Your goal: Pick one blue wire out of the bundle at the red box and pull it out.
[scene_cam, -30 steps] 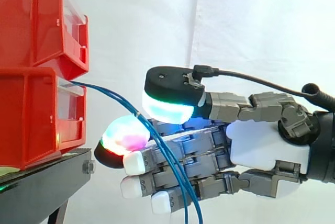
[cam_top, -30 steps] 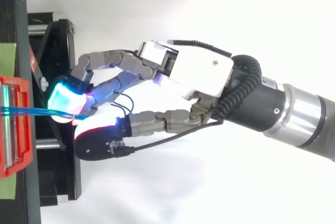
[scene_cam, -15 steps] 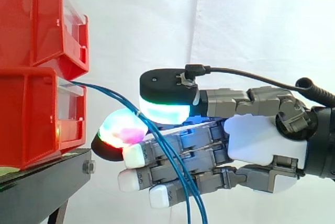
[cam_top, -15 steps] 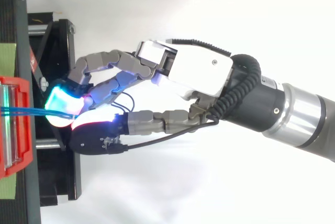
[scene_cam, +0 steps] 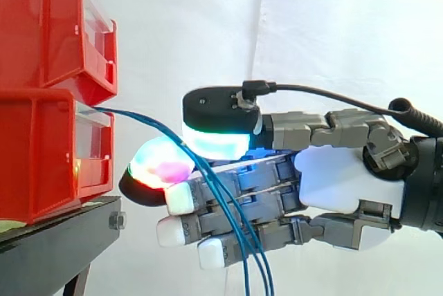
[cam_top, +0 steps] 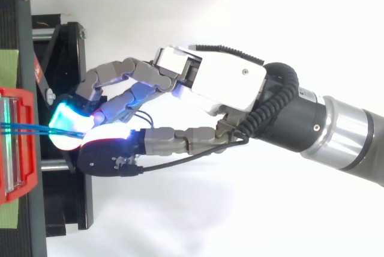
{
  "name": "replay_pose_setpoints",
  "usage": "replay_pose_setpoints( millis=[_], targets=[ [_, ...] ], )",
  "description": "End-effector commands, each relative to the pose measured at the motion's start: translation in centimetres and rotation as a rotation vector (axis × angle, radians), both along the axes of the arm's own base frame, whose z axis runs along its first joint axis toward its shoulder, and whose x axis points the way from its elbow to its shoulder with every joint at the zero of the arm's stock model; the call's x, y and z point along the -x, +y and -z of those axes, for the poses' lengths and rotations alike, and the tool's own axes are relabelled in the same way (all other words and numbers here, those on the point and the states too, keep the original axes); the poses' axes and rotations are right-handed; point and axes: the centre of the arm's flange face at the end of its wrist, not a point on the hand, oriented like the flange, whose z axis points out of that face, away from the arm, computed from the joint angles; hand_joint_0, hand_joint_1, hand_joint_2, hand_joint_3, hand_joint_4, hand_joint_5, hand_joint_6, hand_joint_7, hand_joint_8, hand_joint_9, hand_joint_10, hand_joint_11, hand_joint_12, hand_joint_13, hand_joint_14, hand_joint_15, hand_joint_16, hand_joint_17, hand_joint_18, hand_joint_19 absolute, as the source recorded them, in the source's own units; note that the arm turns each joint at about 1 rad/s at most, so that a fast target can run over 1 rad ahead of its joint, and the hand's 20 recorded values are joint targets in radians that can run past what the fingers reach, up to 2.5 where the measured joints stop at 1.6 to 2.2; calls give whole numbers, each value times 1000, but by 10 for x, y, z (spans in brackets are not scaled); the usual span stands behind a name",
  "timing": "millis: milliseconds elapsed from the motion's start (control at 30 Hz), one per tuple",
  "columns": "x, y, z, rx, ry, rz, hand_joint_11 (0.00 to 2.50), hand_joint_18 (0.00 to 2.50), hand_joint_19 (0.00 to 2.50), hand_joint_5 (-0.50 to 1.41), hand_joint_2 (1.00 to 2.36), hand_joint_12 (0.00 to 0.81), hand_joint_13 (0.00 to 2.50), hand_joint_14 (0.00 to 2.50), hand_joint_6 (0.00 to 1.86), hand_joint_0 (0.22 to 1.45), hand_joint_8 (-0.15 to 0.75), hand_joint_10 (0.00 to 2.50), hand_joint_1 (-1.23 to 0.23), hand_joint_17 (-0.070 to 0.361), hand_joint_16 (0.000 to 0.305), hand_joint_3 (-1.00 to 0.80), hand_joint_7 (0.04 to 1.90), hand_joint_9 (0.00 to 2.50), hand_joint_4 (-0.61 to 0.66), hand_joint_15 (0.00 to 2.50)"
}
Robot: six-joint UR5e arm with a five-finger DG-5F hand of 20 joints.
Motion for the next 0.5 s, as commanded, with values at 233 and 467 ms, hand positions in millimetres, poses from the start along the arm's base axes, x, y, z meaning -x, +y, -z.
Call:
replay_pose_setpoints(
  millis=[233, 467],
  targets=[
    [1, 1, -1, -24, 32, -10, 567, 846, 522, -198, 1006, 481, 868, 12, 874, 542, 409, 12, -724, 143, 63, -413, 904, 880, 279, 394],
    [1, 4, 0, -28, 39, -15, 578, 874, 518, -184, 1015, 471, 902, 14, 887, 602, 413, 13, -739, 137, 61, -295, 985, 922, 265, 404]
  ],
)
